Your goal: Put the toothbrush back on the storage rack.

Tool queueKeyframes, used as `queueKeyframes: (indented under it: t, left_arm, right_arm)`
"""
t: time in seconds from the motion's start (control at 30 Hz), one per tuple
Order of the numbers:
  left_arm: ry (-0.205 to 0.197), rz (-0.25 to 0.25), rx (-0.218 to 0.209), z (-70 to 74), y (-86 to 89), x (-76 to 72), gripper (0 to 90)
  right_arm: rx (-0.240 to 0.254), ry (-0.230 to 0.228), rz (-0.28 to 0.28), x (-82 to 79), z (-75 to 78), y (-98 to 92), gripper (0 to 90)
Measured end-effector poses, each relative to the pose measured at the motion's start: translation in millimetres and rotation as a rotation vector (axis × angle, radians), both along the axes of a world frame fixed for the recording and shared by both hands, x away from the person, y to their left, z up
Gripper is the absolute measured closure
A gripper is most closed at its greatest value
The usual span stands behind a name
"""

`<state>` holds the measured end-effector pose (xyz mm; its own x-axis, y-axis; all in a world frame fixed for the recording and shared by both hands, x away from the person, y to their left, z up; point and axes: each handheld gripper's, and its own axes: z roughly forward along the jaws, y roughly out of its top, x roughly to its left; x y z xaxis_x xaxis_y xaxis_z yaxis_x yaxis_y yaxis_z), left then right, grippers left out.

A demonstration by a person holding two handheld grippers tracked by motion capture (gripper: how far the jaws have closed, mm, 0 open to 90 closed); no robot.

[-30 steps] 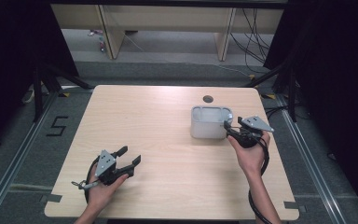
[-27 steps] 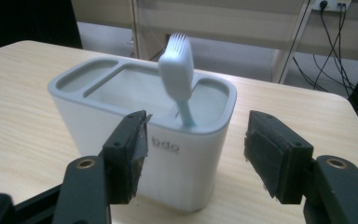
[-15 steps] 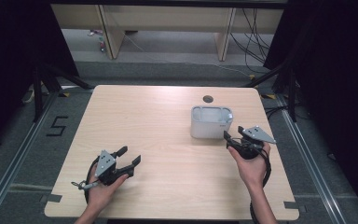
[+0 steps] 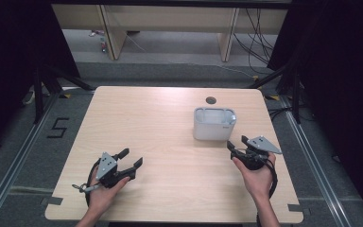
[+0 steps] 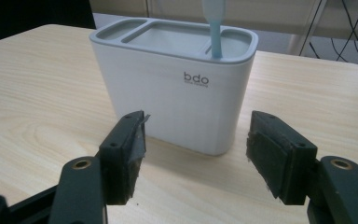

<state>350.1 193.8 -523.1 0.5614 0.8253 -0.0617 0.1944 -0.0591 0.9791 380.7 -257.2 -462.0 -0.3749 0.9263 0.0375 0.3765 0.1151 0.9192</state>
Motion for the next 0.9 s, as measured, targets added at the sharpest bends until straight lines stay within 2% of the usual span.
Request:
queueKeyframes:
  t: [0.03, 0.07, 0.13, 0.17, 0.27, 0.3, 0.33, 0.37, 0.43, 0.47, 0.5, 0.53, 0.57, 0.6, 0.63, 0.67, 0.7, 0.83, 0.9]
  left_arm:
    - [-0.001, 0.0, 0.002, 0.0, -0.1, 0.0, 31.4]
    - [-0.001, 0.0, 0.002, 0.1, -0.2, -0.1, 31.4]
    - [-0.001, 0.001, 0.002, 0.1, -0.2, -0.1, 31.4]
    - [-0.001, 0.0, 0.002, 0.1, -0.1, -0.1, 31.4]
    - [0.0, 0.001, 0.001, 0.0, 0.0, 0.1, 31.4]
    - [0.0, 0.001, 0.001, 0.0, -0.1, 0.1, 31.5]
    - [0.0, 0.002, 0.003, 0.1, -0.2, 0.0, 31.5]
    - [0.0, 0.002, 0.004, 0.1, -0.4, -0.2, 31.5]
    - [-0.001, 0.002, 0.004, 0.1, -0.3, -0.2, 31.5]
    - [-0.001, 0.002, 0.003, 0.1, -0.2, -0.2, 31.5]
    - [-0.001, 0.002, 0.002, 0.0, -0.1, -0.1, 31.5]
    - [-0.001, 0.002, 0.001, 0.0, 0.0, -0.1, 31.5]
    - [0.0, 0.003, 0.0, 0.0, -0.1, -0.1, 31.5]
    - [-0.001, 0.002, 0.001, 0.0, 0.0, -0.2, 31.5]
    - [-0.001, 0.002, 0.002, 0.1, 0.0, -0.2, 31.5]
    - [-0.003, 0.002, 0.002, 0.0, -0.1, -0.3, 31.5]
    - [-0.003, 0.002, 0.003, 0.0, -0.2, -0.3, 31.5]
    - [-0.001, 0.002, 0.006, 0.1, -0.4, -0.3, 31.6]
    - [-0.002, 0.003, 0.005, 0.1, -0.3, -0.3, 31.6]
  right_arm:
    - [-0.017, -0.012, 0.0, -0.9, -0.1, -1.9, 37.8]
    - [-0.005, -0.009, -0.001, -2.5, -1.0, -1.5, 37.8]
    - [-0.03, -0.014, -0.008, -5.2, -2.0, -3.1, 37.8]
    - [-0.005, 0.004, -0.007, -7.9, -3.9, -1.9, 37.8]
    - [-0.007, 0.015, -0.016, -12.6, -8.0, -3.4, 37.9]
    - [-0.001, 0.032, -0.016, -14.3, -9.6, -3.5, 37.8]
    - [-0.005, 0.009, -0.017, -13.0, -12.0, -4.0, 37.8]
    - [0.001, 0.024, -0.011, -15.3, -12.4, -4.2, 37.9]
    - [-0.013, 0.02, -0.007, -16.3, -14.1, -6.5, 37.8]
    - [0.002, 0.023, -0.013, -17.2, -15.5, -6.3, 37.7]
    - [-0.022, 0.024, -0.007, -17.9, -14.9, -9.2, 37.7]
    - [-0.008, 0.041, -0.015, -19.5, -15.8, -9.1, 37.7]
    - [0.026, 0.051, -0.028, -21.5, -17.3, -7.4, 37.7]
    - [-0.014, 0.041, -0.008, -20.5, -18.8, -11.5, 37.7]
    - [0.019, 0.061, -0.023, -23.4, -20.0, -10.3, 37.7]
    - [0.005, 0.052, -0.016, -23.2, -21.9, -13.4, 37.7]
    - [0.011, 0.071, -0.029, -25.1, -23.3, -14.9, 37.6]
    - [0.007, 0.061, -0.039, -27.7, -30.7, -23.4, 37.7]
    - [0.009, 0.079, -0.049, -31.1, -33.1, -25.9, 37.8]
